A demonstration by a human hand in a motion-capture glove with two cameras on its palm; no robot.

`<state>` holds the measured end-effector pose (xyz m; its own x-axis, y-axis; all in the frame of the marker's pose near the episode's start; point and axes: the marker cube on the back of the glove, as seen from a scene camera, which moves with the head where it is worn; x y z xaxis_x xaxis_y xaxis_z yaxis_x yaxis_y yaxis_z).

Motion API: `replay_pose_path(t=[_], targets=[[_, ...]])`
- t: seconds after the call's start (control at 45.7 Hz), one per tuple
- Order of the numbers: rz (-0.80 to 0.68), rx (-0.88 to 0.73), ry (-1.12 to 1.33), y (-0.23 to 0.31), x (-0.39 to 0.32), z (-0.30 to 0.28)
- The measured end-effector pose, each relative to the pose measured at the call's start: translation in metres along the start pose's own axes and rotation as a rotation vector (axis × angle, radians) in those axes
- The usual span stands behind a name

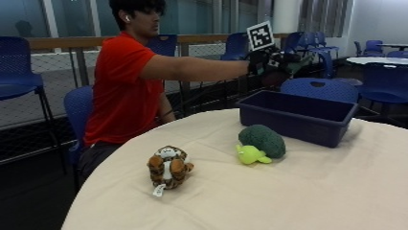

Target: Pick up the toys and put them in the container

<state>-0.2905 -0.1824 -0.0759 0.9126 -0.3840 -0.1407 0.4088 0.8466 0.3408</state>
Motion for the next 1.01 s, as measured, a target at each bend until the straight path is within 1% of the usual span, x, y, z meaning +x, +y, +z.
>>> replay_pose_path(t=[0.044, 0.088, 0.153, 0.219, 0.35, 0.438, 0.504, 0.613, 0.767, 1.008], targets=[[0.086, -0.036, -0.008, -0.006, -0.001, 0.013], [0.129, -0.085, -0.018, -0.007, 0.001, 0.027], [0.066, -0.165, -0.047, 0.000, 0.006, 0.046], [-0.014, -0.241, -0.005, 0.011, 0.022, 0.060], [-0.068, -0.304, 0.065, 0.034, 0.054, 0.066], [0.077, -0.317, -0.062, 0.047, 0.069, 0.058], [0.134, -0.323, -0.095, 0.061, 0.095, 0.053], [0.238, -0.343, -0.065, 0.087, 0.150, 0.050], [0.356, -0.387, 0.042, 0.141, 0.228, 0.052], [0.504, -0.421, 0.115, 0.218, 0.315, 0.057]])
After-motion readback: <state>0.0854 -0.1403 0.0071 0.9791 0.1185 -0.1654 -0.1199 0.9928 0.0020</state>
